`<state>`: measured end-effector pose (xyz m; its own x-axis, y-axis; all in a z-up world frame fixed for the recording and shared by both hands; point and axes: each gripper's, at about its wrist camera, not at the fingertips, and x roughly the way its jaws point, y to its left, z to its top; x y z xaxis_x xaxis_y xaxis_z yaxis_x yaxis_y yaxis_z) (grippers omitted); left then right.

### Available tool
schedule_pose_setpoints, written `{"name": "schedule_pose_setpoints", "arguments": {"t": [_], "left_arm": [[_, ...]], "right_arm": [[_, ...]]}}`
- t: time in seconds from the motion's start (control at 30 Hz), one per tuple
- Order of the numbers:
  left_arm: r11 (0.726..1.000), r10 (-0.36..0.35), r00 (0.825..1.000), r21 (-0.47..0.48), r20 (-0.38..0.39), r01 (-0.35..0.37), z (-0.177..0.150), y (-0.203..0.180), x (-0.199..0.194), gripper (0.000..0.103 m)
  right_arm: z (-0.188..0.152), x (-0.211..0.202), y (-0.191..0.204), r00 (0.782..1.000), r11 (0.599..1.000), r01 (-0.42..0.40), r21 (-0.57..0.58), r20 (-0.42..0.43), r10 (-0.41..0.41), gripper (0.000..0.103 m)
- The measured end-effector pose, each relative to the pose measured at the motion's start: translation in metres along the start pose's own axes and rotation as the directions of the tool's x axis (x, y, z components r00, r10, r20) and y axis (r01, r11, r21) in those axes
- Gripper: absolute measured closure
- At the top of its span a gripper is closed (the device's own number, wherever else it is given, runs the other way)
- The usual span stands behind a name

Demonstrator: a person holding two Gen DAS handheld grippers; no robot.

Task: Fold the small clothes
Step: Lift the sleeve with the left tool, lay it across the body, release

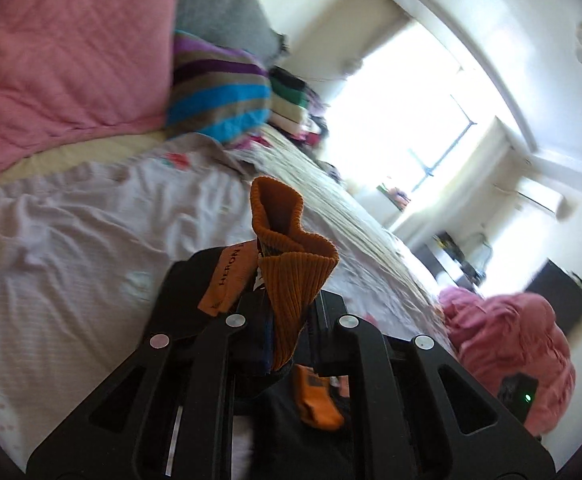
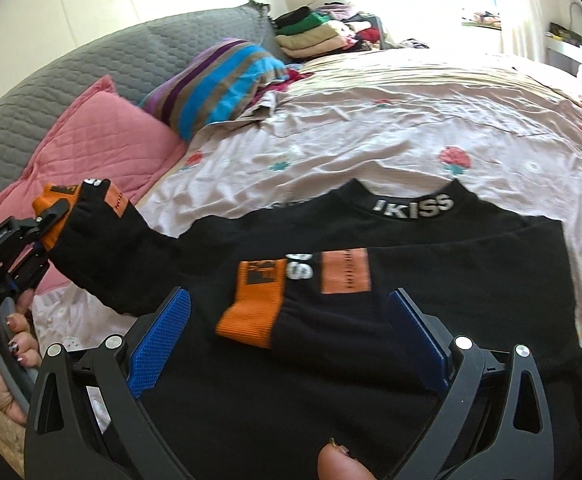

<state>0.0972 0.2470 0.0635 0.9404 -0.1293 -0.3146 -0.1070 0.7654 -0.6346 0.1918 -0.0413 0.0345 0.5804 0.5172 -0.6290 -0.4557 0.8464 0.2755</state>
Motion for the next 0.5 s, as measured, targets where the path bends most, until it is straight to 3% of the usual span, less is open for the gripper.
{"name": "schedule_pose_setpoints", "arguments": {"t": [0.2,0.5], "left_arm": [[0.990,-0.098,0.991,0.091,-0.086,0.106,-0.025,-0.031,0.017,0.097],[0.960,-0.106,0.963,0.227,-0.249,0.164,-0.073,-0.071,0.053,0.096]], "right_arm": [[-0.003,-0.016,-0.023,0.999,0.999,0.050,0.023,0.011,-0.050,0.005],[-0.005,-0.039,-0.064,0.989,0.986,0.146,0.080,0.025,-0.149,0.005]]}}
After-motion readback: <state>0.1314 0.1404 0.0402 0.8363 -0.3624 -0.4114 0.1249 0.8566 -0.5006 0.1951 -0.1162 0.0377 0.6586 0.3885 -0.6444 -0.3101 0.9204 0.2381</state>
